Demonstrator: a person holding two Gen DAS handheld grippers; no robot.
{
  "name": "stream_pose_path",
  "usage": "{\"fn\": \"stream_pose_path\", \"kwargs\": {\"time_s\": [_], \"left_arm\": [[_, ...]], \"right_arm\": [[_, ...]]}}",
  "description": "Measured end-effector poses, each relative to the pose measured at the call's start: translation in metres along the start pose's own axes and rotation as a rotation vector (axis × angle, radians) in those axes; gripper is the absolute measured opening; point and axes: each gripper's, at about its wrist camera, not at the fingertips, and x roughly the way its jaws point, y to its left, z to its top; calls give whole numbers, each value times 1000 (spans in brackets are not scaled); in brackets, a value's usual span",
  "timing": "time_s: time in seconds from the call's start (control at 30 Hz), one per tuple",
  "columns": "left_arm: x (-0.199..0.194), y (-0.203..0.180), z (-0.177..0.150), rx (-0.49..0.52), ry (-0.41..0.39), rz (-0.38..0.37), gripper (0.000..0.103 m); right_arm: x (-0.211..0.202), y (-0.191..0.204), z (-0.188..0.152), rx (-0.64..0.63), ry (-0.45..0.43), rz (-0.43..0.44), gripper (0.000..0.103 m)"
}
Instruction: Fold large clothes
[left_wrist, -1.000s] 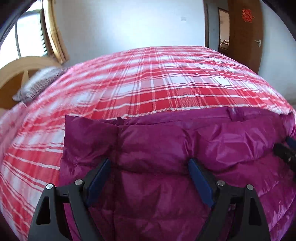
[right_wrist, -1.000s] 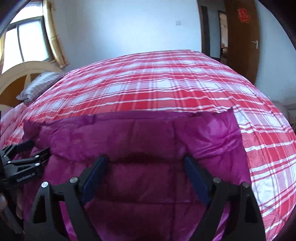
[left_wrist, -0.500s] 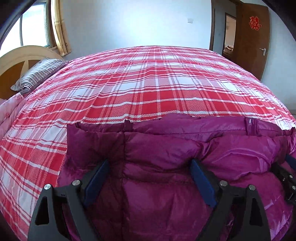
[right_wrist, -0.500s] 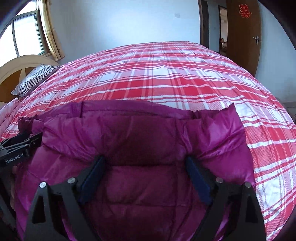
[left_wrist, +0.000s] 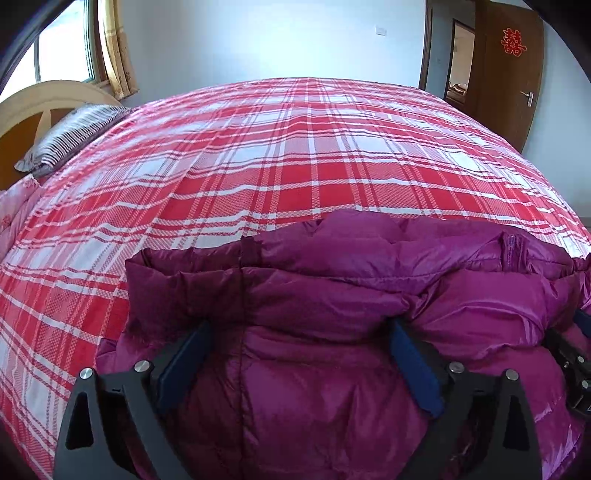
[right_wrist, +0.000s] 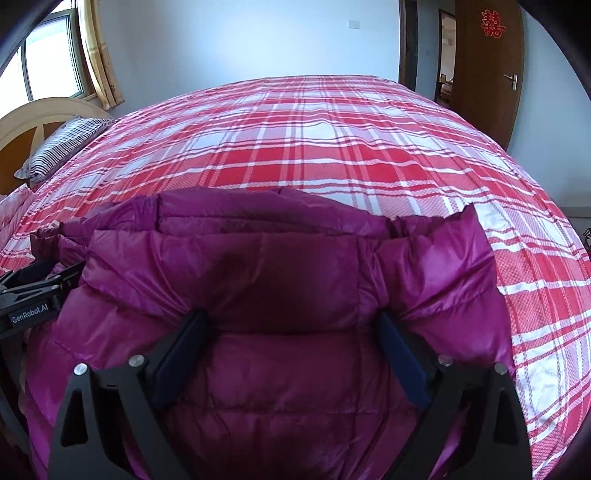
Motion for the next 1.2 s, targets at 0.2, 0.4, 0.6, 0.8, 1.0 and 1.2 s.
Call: {"fn": "stream_pose_path", "kwargs": {"time_s": [0.2,0.4,0.6,0.8,1.0,1.2], "left_arm": [[3,-2,0,7,12,15,99],[4,-1,0,4,14,12,100],[4,-1,0,3,13,12,100],[5,0,0,0,16,10,101],[5,1,3,-3,39,7,101],[-56,10,6,-73,-8,-46,101]], "right_arm": [[2,3,0,-12,10,-18,98],[4,5,0,-19,16,-27,100],[7,9,0,-29,21,-42,101],[8,10,0,-33,21,-48,102],[7,11,1,-39,26,-54,103],[-60,21,2,-41,-97,-68,96]]}}
